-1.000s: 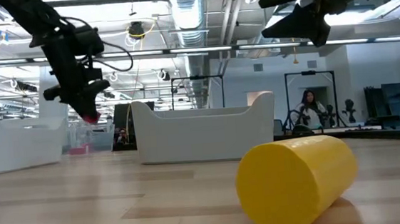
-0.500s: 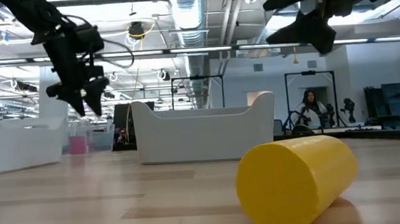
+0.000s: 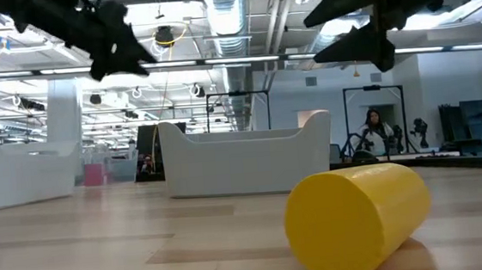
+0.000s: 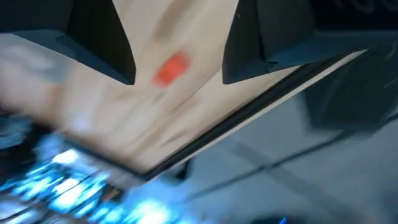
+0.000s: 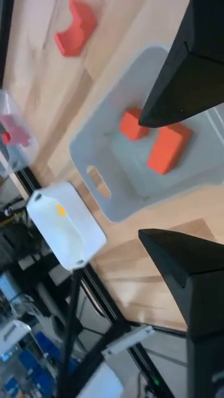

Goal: Sort & place blocks by color
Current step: Put the orange wooden block into the gray bin

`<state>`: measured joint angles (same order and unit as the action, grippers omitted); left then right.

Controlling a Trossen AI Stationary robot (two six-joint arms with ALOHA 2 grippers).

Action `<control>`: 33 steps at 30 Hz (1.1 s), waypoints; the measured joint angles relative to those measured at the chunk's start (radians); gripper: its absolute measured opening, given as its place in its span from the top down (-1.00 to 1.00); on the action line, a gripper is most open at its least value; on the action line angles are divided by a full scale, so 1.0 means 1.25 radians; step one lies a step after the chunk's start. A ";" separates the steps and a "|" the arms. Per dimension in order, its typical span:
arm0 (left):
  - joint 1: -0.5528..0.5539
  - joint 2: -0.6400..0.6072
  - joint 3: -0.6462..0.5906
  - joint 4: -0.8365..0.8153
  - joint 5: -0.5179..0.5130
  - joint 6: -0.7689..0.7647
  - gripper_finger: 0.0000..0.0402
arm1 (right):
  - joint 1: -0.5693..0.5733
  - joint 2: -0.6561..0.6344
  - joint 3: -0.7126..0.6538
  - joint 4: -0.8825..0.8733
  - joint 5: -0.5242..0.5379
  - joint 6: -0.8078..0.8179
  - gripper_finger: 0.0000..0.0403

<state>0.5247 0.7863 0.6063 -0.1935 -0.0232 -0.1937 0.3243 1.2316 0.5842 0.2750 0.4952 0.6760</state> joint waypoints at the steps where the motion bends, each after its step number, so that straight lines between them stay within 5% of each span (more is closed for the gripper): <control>1: -0.030 -0.013 -0.027 0.059 0.000 -0.003 -0.08 | -0.012 0.000 0.000 0.000 -0.001 0.003 -0.50; 9: -0.151 -0.035 -0.201 0.394 -0.040 0.001 0.06 | -0.193 0.000 0.000 -0.005 -0.138 -0.053 -0.50; 16: -0.160 0.031 -0.202 0.452 -0.032 0.042 0.08 | -0.414 0.000 0.000 -0.006 -0.292 -0.140 -0.50; 21: -0.143 0.085 -0.179 0.478 -0.017 0.168 0.08 | -0.536 0.000 0.000 -0.031 -0.326 -0.144 -0.50; 33: -0.110 0.265 -0.077 0.503 0.118 0.191 0.08 | -0.640 0.016 0.016 -0.009 -0.391 -0.083 -0.50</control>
<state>0.3866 1.1181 0.5105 0.4352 0.1246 0.0450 -0.4751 1.2516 0.6038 0.2641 0.0070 0.5720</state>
